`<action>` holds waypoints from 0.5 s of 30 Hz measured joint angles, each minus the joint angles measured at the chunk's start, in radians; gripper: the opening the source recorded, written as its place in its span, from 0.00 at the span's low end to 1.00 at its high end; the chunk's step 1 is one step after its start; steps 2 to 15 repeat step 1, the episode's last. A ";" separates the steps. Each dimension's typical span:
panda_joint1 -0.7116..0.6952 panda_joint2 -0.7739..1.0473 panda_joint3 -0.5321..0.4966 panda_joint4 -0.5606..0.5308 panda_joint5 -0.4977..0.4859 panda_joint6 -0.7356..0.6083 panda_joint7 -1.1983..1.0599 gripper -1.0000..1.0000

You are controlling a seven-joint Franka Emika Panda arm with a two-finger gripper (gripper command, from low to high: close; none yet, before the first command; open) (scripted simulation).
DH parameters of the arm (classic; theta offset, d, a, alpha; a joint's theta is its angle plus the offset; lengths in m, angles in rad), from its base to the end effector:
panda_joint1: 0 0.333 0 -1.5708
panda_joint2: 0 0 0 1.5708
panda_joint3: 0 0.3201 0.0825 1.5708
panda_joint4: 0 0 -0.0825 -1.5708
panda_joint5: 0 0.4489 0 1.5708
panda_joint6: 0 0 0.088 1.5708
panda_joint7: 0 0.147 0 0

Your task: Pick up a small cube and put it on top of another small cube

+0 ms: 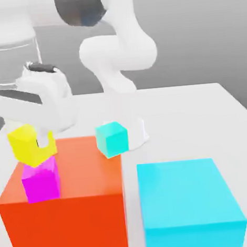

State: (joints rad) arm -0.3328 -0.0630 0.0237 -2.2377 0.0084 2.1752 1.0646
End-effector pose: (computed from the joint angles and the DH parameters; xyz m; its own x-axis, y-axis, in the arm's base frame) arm 0.5399 -0.1718 0.3237 0.1911 -0.9816 -0.0045 -0.9816 -0.1911 -0.0030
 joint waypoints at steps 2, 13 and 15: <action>-0.001 0.000 0.000 0.000 0.000 0.000 0.000 1.00; -0.001 0.000 0.000 0.000 0.000 0.000 0.000 1.00; -0.001 0.000 0.000 0.000 0.000 0.000 0.000 1.00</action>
